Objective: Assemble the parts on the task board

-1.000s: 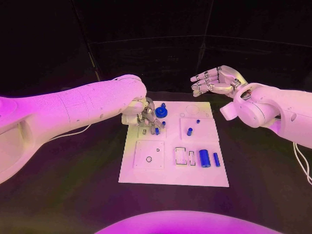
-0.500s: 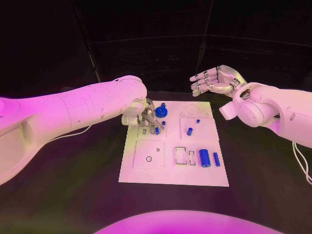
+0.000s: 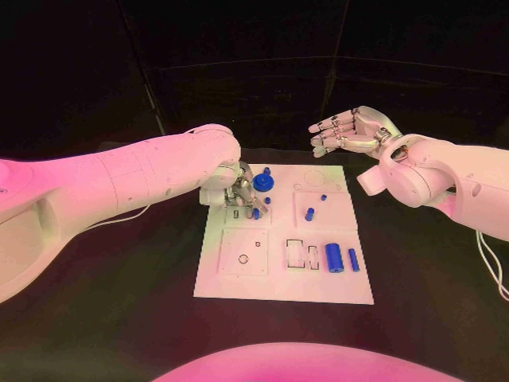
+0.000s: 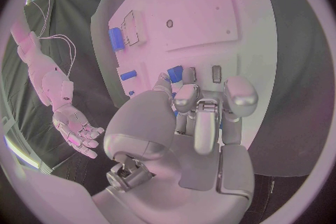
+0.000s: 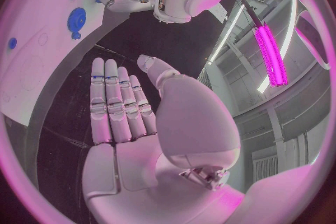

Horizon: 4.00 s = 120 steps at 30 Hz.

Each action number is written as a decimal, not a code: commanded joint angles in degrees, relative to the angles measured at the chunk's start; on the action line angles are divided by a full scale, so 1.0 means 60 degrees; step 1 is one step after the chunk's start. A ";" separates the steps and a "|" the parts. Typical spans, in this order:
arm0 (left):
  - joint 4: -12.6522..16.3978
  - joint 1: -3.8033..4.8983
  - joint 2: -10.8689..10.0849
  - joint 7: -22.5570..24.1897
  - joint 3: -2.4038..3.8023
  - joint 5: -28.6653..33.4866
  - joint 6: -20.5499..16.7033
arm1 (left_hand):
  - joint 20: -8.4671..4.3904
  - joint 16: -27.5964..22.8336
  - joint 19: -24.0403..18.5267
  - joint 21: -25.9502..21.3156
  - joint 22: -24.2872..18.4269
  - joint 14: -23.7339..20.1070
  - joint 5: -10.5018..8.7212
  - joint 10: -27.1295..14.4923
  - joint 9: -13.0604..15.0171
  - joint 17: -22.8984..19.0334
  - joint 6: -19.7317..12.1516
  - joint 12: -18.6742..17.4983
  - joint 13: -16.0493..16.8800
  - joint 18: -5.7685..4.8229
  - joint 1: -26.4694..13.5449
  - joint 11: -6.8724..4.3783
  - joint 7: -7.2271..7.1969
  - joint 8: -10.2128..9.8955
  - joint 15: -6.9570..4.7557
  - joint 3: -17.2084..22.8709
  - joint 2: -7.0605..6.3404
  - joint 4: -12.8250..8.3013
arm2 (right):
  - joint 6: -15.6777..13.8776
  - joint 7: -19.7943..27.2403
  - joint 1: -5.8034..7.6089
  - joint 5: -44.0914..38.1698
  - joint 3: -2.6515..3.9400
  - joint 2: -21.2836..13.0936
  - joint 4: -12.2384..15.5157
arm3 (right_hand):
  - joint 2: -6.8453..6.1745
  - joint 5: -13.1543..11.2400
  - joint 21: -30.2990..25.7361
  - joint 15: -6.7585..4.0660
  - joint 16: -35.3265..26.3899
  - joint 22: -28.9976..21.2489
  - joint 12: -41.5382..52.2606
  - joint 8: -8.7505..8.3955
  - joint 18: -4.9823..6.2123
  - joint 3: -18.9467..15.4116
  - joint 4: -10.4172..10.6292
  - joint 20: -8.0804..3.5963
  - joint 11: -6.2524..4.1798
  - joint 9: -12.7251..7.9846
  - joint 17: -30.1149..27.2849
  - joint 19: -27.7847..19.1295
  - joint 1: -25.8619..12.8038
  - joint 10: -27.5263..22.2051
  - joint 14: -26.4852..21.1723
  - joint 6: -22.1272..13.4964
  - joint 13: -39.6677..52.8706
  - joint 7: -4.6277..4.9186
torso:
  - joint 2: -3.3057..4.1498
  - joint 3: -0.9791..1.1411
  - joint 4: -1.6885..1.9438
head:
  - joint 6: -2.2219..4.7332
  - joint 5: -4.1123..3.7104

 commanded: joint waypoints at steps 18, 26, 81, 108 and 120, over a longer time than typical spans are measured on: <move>0.0285 -0.0006 -0.0062 0.0060 0.0008 -0.0080 -0.0207 | -0.0087 -0.0014 -0.0058 0.0027 0.0040 0.0913 0.0021 -0.0041 0.0231 0.2177 -0.0299 -0.0031 -0.0050 -0.0067 0.1141 -0.0126 -0.0083 0.0050 -0.0131 0.1188 0.0306 -0.1085 | 0.0226 -0.0049 0.0022 -0.0012 0.0008 0.0078 -0.0055 | 0.0042 0.0036 -0.0032 0.0003 0.0019 -0.0008 0.0005 0.0005 -0.0030 -0.0040 0.0011 0.0034 0.0005 0.0015 -0.0008 0.0033 -0.0020 -0.0038 -0.0040 -0.0048 0.0009 -0.0009 | 0.0006 -0.0005 -0.0004 | -0.0082 0.0013; 0.0432 -0.0006 -0.0120 0.0142 0.0010 -0.0080 -0.0358 | -0.0133 -0.0016 -0.0087 -0.0006 0.0040 0.0912 0.0022 -0.0100 0.0237 0.2174 -0.0394 -0.0132 -0.0111 -0.0064 0.1796 -0.0174 -0.0126 -0.0078 -0.0170 0.2294 0.0367 -0.1887 | 0.0265 -0.0062 0.0022 -0.0042 0.0007 0.0121 -0.0197 | 0.0042 0.0036 -0.0032 0.0003 0.0019 -0.0008 0.0005 0.0005 -0.0030 -0.0040 0.0011 0.0034 0.0005 0.0015 -0.0008 0.0033 -0.0020 -0.0038 -0.0040 -0.0048 0.0009 -0.0009 | 0.0006 -0.0006 0.0003 | -0.0117 0.0006; 0.1841 -0.0423 -0.1362 0.0895 0.0052 -0.0765 -0.3844 | -0.0084 0.0023 0.0016 0.0067 0.0371 0.0934 0.0002 0.0067 0.0890 0.2253 -0.0311 -0.0279 -0.0358 -0.0096 -0.0229 -0.0158 -0.0112 0.0255 -0.0124 0.6878 -0.1048 -0.2936 | 0.0212 -0.0099 0.0018 -0.0542 0.0005 0.0020 -0.0466 | 0.0055 0.0009 -0.0198 0.0043 0.0030 -0.0112 0.0015 0.0006 -0.0034 -0.0119 0.0051 0.0076 0.0036 0.0014 -0.0093 0.0041 -0.0109 -0.0144 -0.0138 -0.0096 0.0008 0.0014 | -0.0048 0.0046 0.0162 | -0.0235 0.0067; 0.1793 -0.0519 -0.1266 0.0572 0.0025 -0.0816 -0.2739 | -0.0111 0.0029 0.0075 0.0138 0.0485 0.0937 -0.0012 0.0077 0.0993 0.2263 -0.0247 -0.0372 -0.0543 -0.0117 -0.0419 -0.0197 -0.0160 0.0378 -0.0155 0.6935 -0.1144 -0.2837 | 0.0180 -0.0058 0.0018 -0.0569 0.0005 0.0088 -0.0516 | 0.0064 0.0013 -0.0222 0.0049 0.0033 -0.0128 0.0018 0.0007 -0.0034 -0.0129 0.0063 0.0082 0.0039 0.0014 -0.0104 0.0044 -0.0127 -0.0156 -0.0149 -0.0103 0.0008 0.0018 | -0.0047 0.0035 0.0156 | -0.0292 0.0059; 0.1729 -0.0529 -0.1255 0.0477 0.0024 -0.0818 -0.2638 | -0.0125 0.0044 0.0092 0.0158 0.0519 0.0945 -0.0015 0.0112 0.1041 0.2298 -0.0210 -0.0350 -0.0535 -0.0123 -0.0479 -0.0217 -0.0184 0.0442 -0.0171 0.6932 -0.1169 -0.2799 | 0.0183 -0.0042 0.0018 -0.0569 0.0005 0.0119 -0.0541 | 0.0070 0.0019 -0.0248 0.0047 0.0039 -0.0145 0.0023 0.0007 -0.0029 -0.0131 0.0059 0.0085 0.0040 0.0014 -0.0115 0.0049 -0.0121 -0.0169 -0.0156 -0.0111 0.0009 0.0018 | -0.0047 0.0037 0.0165 | -0.0307 0.0075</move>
